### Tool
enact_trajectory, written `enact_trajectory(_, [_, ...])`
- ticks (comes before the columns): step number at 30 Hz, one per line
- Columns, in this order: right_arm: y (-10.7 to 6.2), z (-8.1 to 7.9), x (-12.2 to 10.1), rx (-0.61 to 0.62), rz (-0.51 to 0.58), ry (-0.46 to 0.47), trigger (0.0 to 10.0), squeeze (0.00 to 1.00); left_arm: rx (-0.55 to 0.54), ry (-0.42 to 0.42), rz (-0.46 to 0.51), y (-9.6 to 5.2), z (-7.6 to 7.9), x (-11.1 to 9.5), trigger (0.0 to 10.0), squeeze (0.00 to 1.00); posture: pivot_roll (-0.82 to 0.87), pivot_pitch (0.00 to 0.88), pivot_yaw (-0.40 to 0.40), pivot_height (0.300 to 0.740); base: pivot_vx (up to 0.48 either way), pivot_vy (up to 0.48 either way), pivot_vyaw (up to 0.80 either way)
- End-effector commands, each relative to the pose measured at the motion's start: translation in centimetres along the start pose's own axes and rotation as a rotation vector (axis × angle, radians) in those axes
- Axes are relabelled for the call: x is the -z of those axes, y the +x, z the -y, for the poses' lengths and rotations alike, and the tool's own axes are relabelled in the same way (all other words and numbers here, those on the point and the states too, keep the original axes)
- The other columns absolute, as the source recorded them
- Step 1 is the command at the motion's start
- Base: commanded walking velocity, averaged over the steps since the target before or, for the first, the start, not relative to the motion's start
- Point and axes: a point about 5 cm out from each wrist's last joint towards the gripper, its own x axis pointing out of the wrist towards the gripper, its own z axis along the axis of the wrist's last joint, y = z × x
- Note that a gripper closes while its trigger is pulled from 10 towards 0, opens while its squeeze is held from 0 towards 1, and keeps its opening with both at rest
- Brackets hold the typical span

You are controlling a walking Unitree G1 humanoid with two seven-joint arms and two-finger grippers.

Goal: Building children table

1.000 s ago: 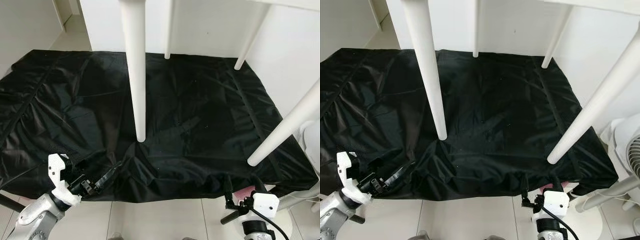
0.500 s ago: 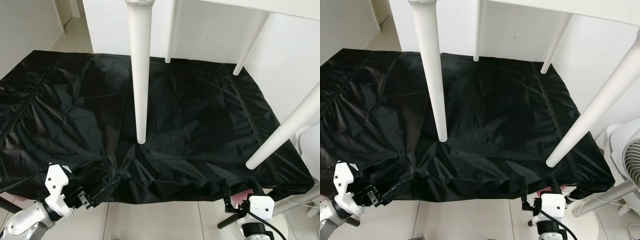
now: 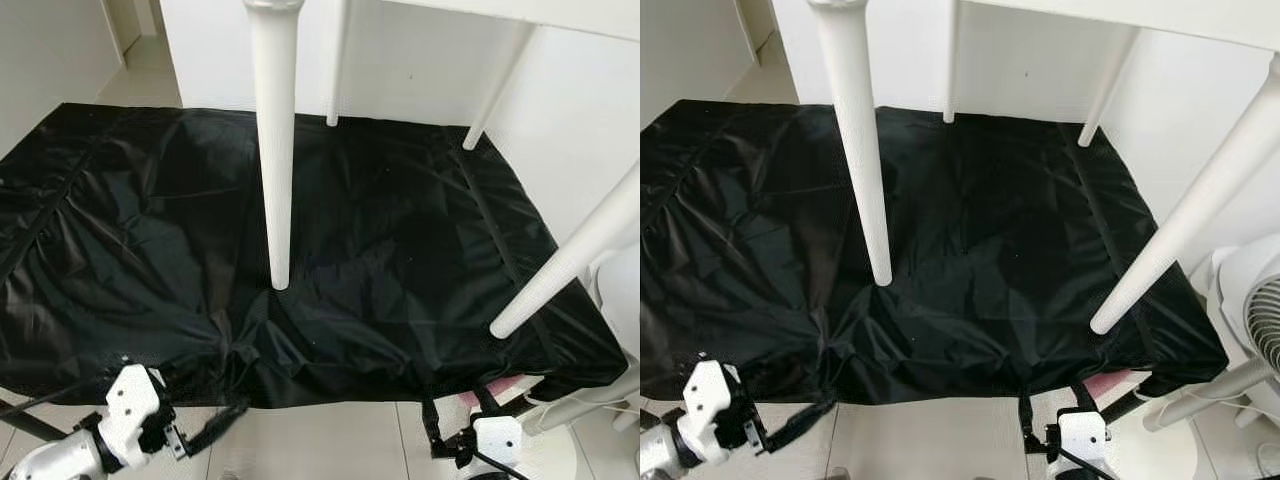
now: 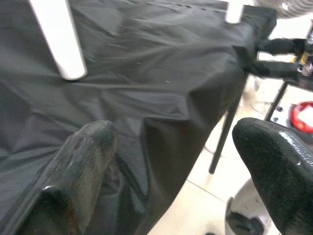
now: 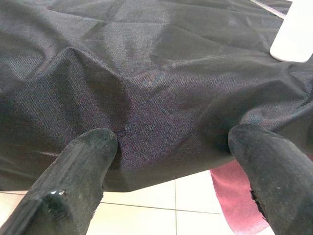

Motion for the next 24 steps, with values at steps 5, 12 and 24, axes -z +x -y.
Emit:
enact_trajectory(5, [-1.6, -0.5, 1.2, -0.022, -0.055, -0.027, 10.0, 0.0, 0.323, 0.013, -0.124, -1.1, 3.0, 2.1, 10.0, 0.0, 0.07, 0.044, 0.003, 0.74, 0.0, 0.0, 0.0])
enact_trajectory(12, [-2.4, -0.3, 2.5, -0.006, -0.118, -0.023, 10.0, 0.0, 0.346, 0.012, -0.167, -1.6, 1.1, 2.8, 10.0, 0.0, 0.08, 0.044, 0.005, 0.74, 0.0, 0.0, 0.0])
enact_trajectory(24, [-2.6, 0.7, 5.2, 0.084, -0.266, 0.038, 10.0, 0.0, 0.262, -0.011, -0.331, -0.4, -0.7, 6.5, 10.0, 0.0, 0.08, 0.042, 0.005, 0.74, 0.0, 0.0, 0.0])
